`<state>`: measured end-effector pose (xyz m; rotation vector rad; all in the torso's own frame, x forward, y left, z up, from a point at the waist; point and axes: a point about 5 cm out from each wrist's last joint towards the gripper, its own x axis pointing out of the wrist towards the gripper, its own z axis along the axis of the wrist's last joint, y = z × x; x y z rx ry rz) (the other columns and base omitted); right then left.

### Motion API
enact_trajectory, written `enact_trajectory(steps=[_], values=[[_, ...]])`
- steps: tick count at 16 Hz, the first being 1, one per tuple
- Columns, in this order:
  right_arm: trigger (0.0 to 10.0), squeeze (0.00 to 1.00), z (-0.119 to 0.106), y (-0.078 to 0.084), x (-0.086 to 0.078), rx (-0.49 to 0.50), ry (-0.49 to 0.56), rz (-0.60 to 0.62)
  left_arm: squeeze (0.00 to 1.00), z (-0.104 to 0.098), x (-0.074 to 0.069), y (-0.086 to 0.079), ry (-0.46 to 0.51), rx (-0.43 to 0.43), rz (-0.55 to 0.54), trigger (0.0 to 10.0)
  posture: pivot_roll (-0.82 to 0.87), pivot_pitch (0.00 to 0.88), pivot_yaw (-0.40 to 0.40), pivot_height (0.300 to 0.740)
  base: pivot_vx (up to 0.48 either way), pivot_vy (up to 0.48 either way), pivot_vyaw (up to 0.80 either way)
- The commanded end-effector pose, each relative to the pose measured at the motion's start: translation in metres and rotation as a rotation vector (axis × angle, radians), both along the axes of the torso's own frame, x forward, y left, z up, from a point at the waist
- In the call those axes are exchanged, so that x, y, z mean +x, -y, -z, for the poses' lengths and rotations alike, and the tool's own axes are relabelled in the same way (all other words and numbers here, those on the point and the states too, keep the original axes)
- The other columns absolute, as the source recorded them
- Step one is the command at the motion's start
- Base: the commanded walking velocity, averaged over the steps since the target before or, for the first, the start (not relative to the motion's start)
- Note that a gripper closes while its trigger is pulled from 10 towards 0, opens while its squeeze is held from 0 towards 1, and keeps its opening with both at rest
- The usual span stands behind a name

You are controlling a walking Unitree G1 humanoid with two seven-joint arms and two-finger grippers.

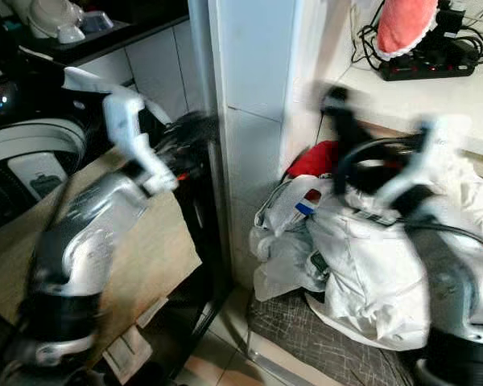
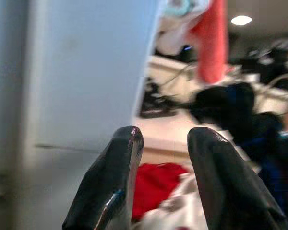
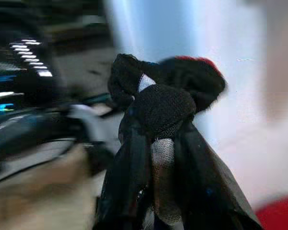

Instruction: Clothes washing

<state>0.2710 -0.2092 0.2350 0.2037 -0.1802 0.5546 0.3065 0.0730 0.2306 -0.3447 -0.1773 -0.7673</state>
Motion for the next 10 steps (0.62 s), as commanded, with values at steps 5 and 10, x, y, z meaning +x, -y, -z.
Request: enact_trajectory(steps=[5,10], values=[[0.0,0.00,0.000,-0.042,-0.004,0.016,0.016,-0.174,1.00,-0.014,-0.012,0.014,-0.099,-0.238,0.224,10.0,-0.05,0.000,0.073,0.740,0.000,0.000,0.00],[0.0,0.00,0.002,-0.067,-0.009,-0.030,0.005,-0.284,1.00,-0.010,-0.013,0.019,-0.127,-0.223,0.224,10.0,-0.05,0.000,0.070,0.740,0.000,0.000,0.00]])
